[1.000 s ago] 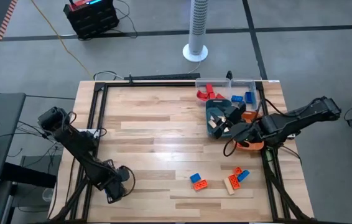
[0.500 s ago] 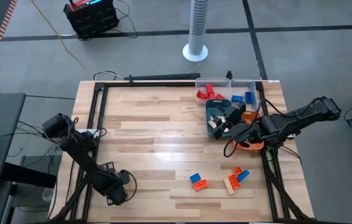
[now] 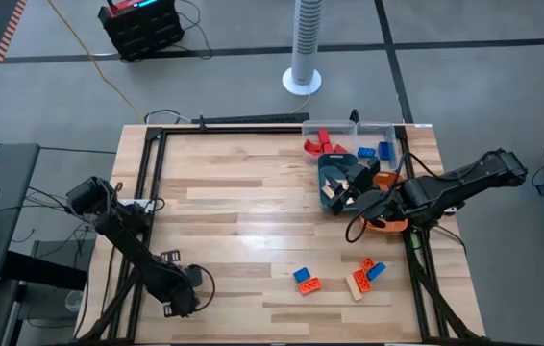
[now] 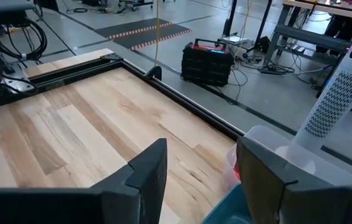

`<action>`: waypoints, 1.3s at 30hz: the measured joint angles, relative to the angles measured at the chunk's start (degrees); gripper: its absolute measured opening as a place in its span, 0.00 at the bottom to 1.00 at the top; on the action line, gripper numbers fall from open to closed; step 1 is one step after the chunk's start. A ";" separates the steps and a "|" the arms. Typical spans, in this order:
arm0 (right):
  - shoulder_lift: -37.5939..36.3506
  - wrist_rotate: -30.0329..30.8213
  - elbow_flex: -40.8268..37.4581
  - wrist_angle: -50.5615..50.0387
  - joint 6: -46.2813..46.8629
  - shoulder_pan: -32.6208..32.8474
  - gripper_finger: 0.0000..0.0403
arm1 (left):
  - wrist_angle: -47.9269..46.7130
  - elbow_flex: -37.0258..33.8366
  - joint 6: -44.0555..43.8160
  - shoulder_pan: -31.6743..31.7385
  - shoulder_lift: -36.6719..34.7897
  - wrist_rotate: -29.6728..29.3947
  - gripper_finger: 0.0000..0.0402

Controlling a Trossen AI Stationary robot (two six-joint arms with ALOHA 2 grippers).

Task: Sort blocks
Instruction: Put the 8 stud blue game piece into the right transparent bin

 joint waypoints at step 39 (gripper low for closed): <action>9.93 15.41 -1.84 17.88 -25.12 7.01 0.47 | 104.46 -7.48 71.51 51.51 -11.75 -10.73 0.32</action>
